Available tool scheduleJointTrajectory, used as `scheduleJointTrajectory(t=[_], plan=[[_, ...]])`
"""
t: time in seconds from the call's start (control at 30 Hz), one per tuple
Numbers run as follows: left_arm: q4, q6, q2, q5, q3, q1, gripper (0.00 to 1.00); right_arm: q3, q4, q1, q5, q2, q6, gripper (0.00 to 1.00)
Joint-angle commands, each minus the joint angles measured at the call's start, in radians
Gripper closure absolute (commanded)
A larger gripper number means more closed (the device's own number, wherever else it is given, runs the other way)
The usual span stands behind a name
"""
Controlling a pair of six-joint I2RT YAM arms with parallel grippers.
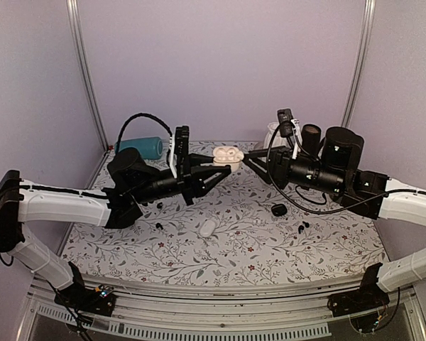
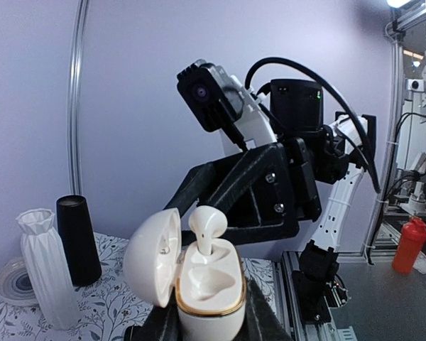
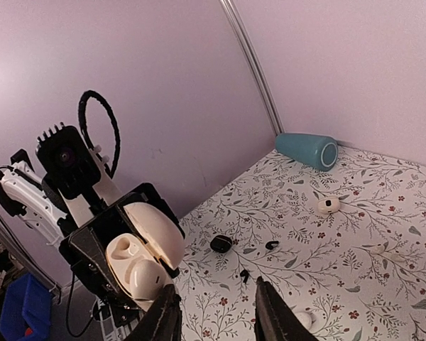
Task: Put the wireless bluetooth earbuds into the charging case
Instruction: Adjust the right earbud in the right side groove of the charging case.
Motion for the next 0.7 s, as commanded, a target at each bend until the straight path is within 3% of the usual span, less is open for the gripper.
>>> scheduleJointTrajectory(t=[0.0,0.67], plan=[[0.002,-0.006,0.01,0.013,0.02,-0.009,1.0,0.021,-0.007,0.016,0.02,-0.033,-0.015,0.64],[0.003,-0.009,0.037,0.009,0.025,-0.009,1.0,0.027,-0.034,0.05,0.044,-0.036,-0.013,0.64]])
